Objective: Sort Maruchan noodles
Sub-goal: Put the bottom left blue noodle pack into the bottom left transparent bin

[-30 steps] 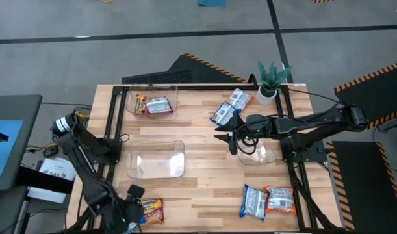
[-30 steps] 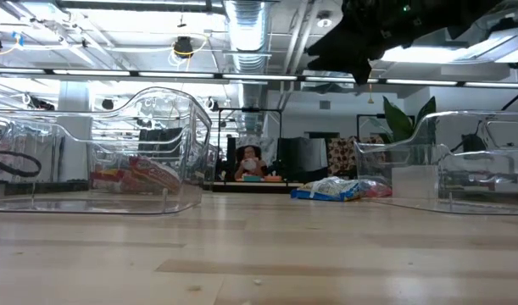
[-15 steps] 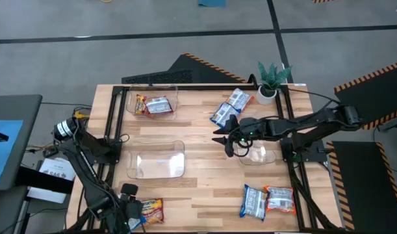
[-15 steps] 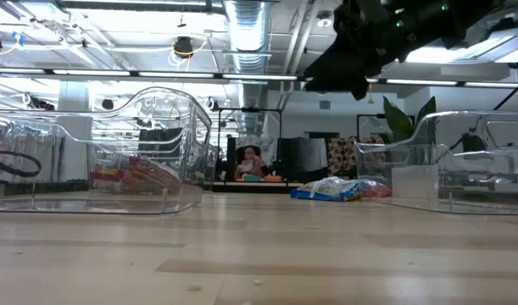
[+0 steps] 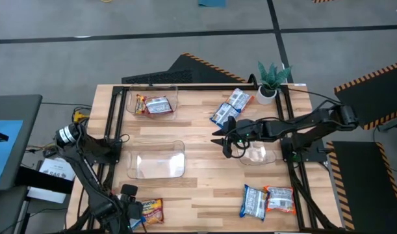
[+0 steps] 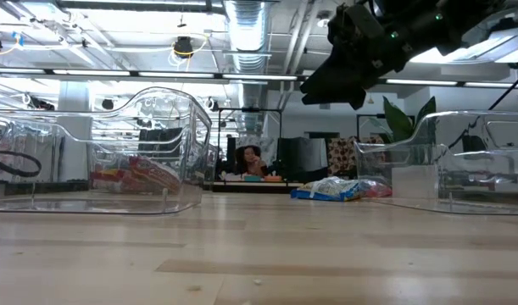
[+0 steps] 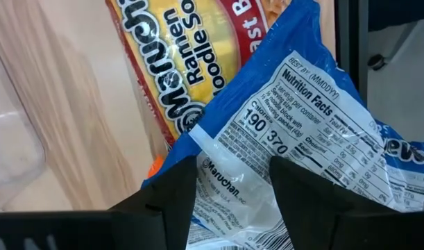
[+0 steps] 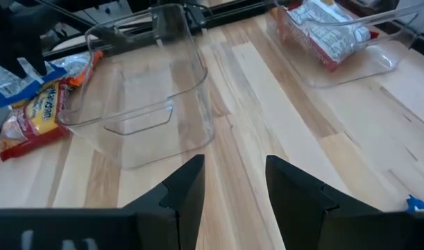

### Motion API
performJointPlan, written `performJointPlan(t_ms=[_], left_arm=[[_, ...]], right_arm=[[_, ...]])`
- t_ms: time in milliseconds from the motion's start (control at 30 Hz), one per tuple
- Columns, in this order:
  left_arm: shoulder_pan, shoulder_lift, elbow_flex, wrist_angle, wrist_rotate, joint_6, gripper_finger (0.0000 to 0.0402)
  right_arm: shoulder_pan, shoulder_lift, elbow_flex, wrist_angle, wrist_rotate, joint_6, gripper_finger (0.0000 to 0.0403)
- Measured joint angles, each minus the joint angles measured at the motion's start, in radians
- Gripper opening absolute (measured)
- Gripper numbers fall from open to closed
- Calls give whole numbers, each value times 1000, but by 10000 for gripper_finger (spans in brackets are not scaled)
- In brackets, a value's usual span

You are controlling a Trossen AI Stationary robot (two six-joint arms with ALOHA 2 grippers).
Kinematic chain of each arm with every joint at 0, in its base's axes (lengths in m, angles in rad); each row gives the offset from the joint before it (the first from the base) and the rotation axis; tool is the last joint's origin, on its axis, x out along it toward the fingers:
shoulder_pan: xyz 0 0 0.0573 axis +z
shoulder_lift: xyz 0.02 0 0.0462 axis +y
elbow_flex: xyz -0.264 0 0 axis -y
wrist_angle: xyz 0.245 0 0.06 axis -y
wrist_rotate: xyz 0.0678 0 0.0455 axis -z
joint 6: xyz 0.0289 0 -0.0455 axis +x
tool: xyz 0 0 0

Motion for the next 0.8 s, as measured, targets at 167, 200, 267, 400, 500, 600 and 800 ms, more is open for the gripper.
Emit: performJointPlan(t_ms=[167,200,267,400,500,600,800], left_arm=[[4,0,-1,-20,-36,-23,163],[4,0,-1,-20,-39,-11,152],[4,0,-2,-20,-43,23,118],[5,0,-2,-47,-59,68,22],[6,4,-5,-60,-77,67,5],[6,1,-2,-69,-88,72,1],[6,-56,72,-124,-168,82,0]], right_arm=[[-1,0,0,2,1,-7,175],[-1,0,0,2,5,-7,175],[-1,0,0,2,12,-8,175],[-1,-1,0,5,14,-10,175],[-1,-1,0,5,15,-10,175],[-1,-1,0,5,16,-10,175],[-1,-1,0,6,18,-10,175]])
